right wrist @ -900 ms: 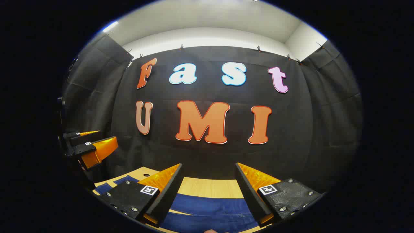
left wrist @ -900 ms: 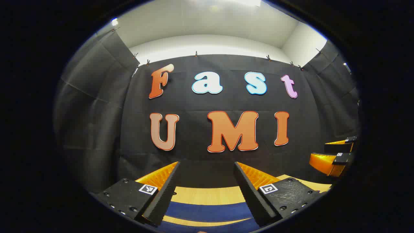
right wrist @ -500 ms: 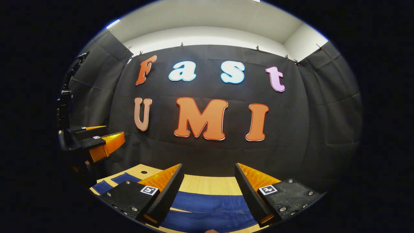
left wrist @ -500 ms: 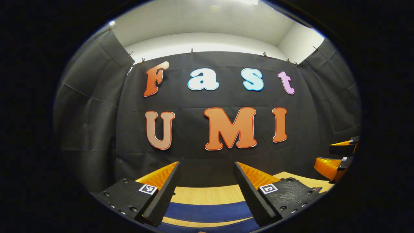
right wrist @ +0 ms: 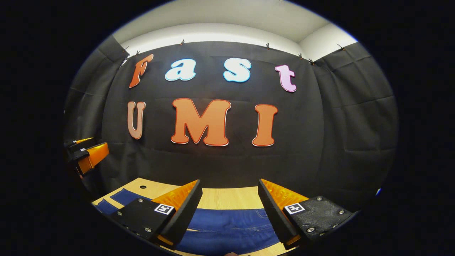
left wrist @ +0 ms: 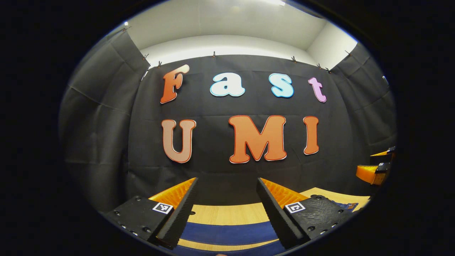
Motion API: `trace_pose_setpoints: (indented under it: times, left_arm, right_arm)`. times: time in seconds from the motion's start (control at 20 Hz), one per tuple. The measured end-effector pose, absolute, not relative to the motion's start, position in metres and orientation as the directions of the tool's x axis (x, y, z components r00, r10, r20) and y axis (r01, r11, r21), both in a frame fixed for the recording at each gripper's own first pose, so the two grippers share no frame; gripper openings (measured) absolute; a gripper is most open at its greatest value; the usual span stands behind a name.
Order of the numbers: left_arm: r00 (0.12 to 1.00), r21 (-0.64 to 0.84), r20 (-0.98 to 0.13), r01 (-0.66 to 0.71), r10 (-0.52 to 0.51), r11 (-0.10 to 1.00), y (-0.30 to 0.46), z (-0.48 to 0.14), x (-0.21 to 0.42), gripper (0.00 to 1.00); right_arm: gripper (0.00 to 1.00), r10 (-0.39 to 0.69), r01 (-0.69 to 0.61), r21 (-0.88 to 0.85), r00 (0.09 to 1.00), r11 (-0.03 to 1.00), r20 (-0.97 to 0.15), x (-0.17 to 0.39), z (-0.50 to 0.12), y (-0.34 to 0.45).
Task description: Grasp the waist and the cuffs of the jeans and fold them to make the two legs overlap; first hold the waist and fold one-third of the jeans toward the cuffs, then hold the cuffs and fold the remaining one-third in the same direction to finish folding.
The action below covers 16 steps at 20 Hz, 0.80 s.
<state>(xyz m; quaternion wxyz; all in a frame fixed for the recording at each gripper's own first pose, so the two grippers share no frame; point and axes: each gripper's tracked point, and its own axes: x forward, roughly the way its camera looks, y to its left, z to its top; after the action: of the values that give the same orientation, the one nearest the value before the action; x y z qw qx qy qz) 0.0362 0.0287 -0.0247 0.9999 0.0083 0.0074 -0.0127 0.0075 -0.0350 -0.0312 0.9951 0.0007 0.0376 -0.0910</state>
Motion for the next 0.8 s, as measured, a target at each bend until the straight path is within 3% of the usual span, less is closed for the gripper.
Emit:
trace_pose_setpoints:
  times: [0.2,0.55,0.8]
  left_arm:
    - [0.999,0.028,-0.044,0.008,-0.007,1.0,0.031,-0.037,0.042,1.0]
    - [0.985,0.084,-0.161,-0.052,0.065,0.995,0.062,-0.081,0.029,0.99]
    - [0.924,0.057,-0.342,-0.165,0.174,0.985,0.104,-0.139,0.006,0.99]
  right_arm:
    - [0.97,-0.178,0.176,-0.024,0.981,0.984,-0.082,0.013,-0.037,-0.047]
    - [0.97,-0.277,0.267,-0.074,0.939,0.961,-0.205,0.011,-0.084,-0.113]
    - [0.97,-0.245,0.262,-0.003,0.9,0.965,-0.36,0.011,-0.138,-0.121]
